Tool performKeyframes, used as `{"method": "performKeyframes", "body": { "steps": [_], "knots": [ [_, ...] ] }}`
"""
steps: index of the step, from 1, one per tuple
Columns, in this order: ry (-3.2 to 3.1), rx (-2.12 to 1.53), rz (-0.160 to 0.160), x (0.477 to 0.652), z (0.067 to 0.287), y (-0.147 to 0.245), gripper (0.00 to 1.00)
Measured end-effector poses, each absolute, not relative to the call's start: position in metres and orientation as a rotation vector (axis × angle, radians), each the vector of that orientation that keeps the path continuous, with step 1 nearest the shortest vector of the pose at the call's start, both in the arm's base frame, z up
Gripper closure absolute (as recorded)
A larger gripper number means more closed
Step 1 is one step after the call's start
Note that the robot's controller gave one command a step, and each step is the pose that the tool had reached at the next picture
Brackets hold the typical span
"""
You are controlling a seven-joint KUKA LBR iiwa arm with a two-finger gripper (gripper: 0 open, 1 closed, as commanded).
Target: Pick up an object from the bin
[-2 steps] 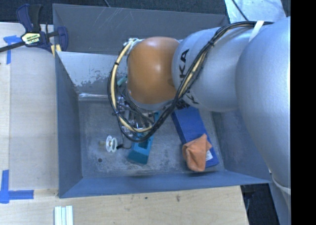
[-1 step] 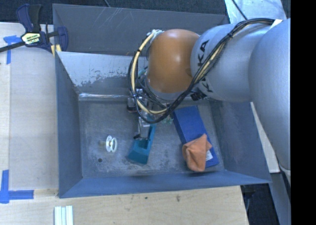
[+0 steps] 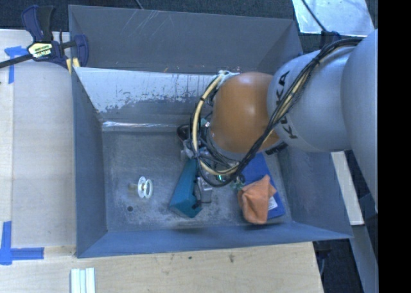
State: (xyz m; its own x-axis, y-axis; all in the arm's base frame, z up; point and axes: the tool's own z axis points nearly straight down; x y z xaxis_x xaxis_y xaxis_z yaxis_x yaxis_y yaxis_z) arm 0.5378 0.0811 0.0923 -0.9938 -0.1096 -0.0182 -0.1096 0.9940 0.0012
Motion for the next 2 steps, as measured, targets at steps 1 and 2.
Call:
{"method": "performKeyframes", "body": {
  "steps": [1, 2],
  "knots": [
    [3.139, -0.213, -0.003, 0.498, 0.072, 0.059, 0.0],
    [3.1, -0.484, -0.002, 0.516, 0.074, 0.112, 1.0]
  ]
}}
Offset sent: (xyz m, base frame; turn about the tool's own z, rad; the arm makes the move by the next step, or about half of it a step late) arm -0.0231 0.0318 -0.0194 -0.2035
